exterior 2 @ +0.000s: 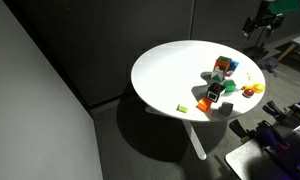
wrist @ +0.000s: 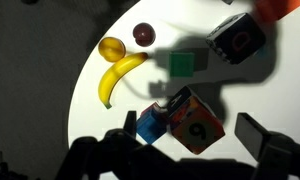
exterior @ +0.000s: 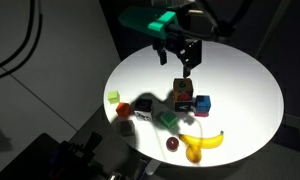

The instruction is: Put the blue block on the pink block

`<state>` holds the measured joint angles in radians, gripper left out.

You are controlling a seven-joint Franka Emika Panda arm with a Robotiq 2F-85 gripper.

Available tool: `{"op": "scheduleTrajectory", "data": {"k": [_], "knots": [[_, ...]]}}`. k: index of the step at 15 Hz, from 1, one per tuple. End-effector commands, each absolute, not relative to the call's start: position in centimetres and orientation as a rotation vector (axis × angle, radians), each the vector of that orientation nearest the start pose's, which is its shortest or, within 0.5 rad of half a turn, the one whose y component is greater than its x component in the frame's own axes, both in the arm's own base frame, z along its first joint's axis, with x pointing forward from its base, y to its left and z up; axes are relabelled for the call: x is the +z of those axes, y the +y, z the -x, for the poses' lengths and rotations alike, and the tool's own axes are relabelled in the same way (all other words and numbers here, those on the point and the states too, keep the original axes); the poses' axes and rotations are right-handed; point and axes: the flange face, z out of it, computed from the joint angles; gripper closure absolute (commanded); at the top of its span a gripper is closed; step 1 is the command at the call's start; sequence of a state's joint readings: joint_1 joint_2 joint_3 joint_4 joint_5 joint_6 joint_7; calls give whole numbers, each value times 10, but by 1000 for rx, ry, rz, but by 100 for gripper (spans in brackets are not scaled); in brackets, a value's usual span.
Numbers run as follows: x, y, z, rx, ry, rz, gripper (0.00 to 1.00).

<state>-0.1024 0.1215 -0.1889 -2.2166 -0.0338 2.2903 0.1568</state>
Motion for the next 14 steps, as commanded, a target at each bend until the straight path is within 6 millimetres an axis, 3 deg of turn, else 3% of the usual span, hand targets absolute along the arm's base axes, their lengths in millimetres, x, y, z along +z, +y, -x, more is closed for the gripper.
{"op": "scheduleTrajectory", "data": {"k": [1, 7, 14], "knots": [[343, -147, -498, 114, 602, 3137, 0], [371, -139, -486, 133, 550, 3151, 0], [398, -136, -469, 36, 496, 3124, 0]]}}
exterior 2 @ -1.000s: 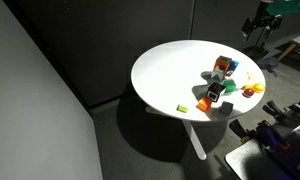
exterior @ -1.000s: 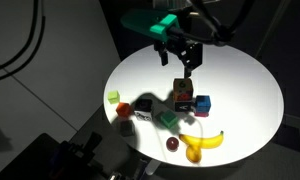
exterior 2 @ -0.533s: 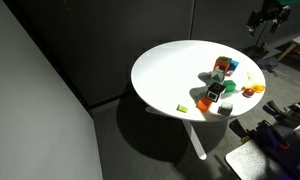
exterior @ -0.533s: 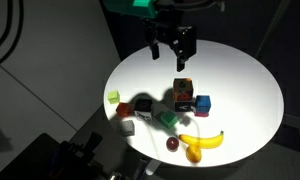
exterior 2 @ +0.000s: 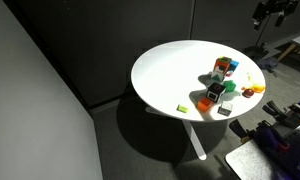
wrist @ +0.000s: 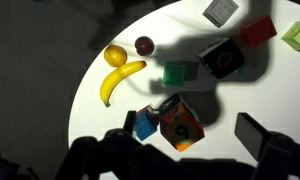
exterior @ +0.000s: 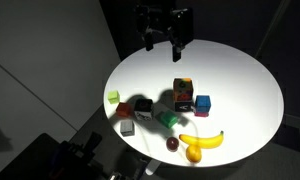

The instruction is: Put the blue block on the pink block

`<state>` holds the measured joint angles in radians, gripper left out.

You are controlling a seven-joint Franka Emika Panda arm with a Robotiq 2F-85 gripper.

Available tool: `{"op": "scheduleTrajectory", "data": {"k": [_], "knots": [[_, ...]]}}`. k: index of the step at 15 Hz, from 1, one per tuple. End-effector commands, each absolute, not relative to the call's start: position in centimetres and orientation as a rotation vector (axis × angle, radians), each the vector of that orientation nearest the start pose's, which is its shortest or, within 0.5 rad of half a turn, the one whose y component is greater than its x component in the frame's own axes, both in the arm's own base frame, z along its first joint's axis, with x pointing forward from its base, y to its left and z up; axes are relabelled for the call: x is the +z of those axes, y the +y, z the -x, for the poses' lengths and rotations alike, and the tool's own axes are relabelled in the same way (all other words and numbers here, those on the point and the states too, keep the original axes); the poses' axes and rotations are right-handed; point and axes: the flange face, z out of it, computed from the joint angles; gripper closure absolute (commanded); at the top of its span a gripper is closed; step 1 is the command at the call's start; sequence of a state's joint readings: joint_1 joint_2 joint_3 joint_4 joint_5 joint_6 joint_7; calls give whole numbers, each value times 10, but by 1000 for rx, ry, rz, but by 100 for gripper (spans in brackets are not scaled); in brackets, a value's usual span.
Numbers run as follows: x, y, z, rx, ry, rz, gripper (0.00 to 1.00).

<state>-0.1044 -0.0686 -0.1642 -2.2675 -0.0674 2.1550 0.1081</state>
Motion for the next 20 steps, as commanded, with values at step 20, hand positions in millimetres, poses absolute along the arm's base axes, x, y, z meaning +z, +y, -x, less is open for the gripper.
{"op": "scheduleTrajectory", "data": {"k": [20], "knots": [[415, -135, -459, -18, 536, 3119, 0]]}}
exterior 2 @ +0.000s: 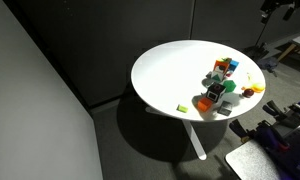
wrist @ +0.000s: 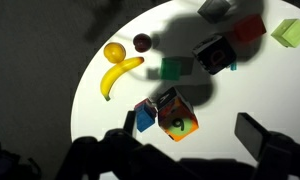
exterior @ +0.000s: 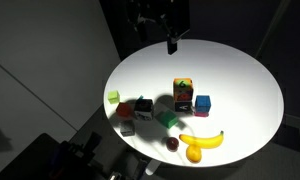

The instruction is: Put the blue block on the pink block

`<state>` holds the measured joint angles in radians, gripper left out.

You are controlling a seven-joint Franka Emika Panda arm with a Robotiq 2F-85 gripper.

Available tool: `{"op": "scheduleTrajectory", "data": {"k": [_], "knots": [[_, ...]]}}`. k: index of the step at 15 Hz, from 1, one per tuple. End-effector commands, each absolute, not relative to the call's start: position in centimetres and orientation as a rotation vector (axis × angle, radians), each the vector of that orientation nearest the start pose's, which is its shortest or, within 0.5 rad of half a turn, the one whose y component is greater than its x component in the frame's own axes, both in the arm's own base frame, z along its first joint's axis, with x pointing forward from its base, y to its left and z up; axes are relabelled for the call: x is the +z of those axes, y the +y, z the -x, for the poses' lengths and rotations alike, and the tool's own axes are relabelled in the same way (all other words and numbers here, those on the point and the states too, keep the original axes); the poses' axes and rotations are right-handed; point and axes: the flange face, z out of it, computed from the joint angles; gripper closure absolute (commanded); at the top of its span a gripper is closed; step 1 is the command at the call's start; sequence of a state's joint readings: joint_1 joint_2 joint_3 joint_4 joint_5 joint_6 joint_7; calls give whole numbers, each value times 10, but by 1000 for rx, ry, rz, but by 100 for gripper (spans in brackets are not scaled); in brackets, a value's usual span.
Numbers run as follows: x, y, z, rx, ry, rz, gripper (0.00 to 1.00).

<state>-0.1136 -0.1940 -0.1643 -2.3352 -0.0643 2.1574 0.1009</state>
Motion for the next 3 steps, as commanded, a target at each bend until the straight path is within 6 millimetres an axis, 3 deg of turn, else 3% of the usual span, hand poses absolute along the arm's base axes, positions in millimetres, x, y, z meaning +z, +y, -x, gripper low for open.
{"op": "scheduleTrajectory", "data": {"k": [1, 3], "knots": [[415, -135, -459, -18, 536, 3119, 0], [415, -135, -459, -18, 536, 3119, 0]]}}
